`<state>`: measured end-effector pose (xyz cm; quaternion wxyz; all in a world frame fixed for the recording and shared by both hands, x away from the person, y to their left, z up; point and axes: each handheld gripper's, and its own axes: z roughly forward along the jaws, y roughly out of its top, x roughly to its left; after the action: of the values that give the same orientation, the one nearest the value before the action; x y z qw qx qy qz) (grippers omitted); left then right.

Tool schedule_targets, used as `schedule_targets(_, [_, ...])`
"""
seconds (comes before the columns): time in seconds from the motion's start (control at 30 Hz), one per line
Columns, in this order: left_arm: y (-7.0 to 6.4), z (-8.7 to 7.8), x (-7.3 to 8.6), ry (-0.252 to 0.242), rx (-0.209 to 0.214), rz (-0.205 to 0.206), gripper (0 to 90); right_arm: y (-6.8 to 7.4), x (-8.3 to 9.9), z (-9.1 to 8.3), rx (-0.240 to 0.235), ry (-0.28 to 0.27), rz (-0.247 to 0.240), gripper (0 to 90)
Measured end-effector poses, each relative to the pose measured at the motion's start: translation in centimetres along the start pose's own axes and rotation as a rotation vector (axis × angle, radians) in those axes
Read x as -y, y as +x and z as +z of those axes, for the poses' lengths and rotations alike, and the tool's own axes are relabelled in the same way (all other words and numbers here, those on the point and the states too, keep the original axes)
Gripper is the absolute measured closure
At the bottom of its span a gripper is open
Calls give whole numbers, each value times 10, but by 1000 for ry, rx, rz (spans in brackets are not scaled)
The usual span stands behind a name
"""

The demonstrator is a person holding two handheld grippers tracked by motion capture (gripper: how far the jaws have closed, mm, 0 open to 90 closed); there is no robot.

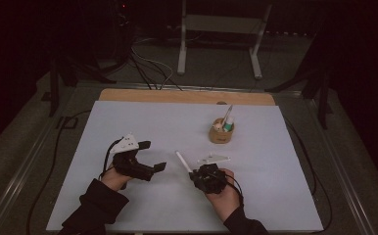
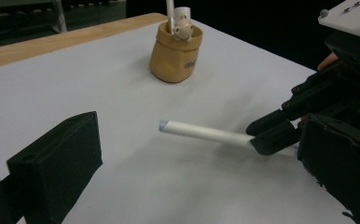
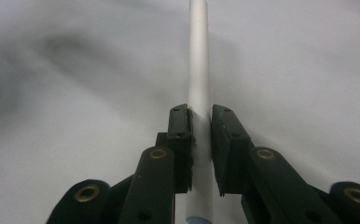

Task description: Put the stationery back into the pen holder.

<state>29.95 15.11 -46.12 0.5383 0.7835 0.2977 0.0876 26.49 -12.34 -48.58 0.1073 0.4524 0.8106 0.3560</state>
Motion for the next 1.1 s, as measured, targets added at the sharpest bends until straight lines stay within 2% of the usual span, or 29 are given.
schedule_targets(0.13, [-3, 5, 0, 28, 26, -12, 4, -7, 3, -6, 0, -7, 5, 783])
schedule_targets(0.27, [-5, 11, 2, 49, 28, -16, 4, -16, 8, -14, 4, -32, 25, 783])
schedule_targets(0.5, [-10, 18, 1, 59, 58, -17, 4, -31, 17, -27, -34, -83, 60, 783])
schedule_targets(0.6, [-12, 22, 0, 50, 76, -15, 4, -37, 20, -31, -30, -97, 77, 782])
schedule_targets(0.7, [-12, 25, -1, 37, 102, -21, 4, -41, 22, -35, -7, -113, 59, 782])
schedule_targets(0.83, [-12, 29, -2, 22, 107, -15, 4, -47, 24, -39, 6, -128, 42, 782])
schedule_targets(0.9, [-12, 31, -3, 29, 125, -32, 5, -51, 25, -40, 1, -139, 42, 782])
schedule_targets(1.0, [-13, 35, -4, 38, 115, -20, 5, -57, 25, -43, -31, -160, 43, 782])
schedule_targets(1.07, [-13, 36, -5, 33, 114, -39, 4, -59, 25, -44, -53, -176, 41, 782])
schedule_targets(1.1, [-13, 37, -5, 30, 114, -41, 4, -60, 25, -45, -48, -178, 37, 782])
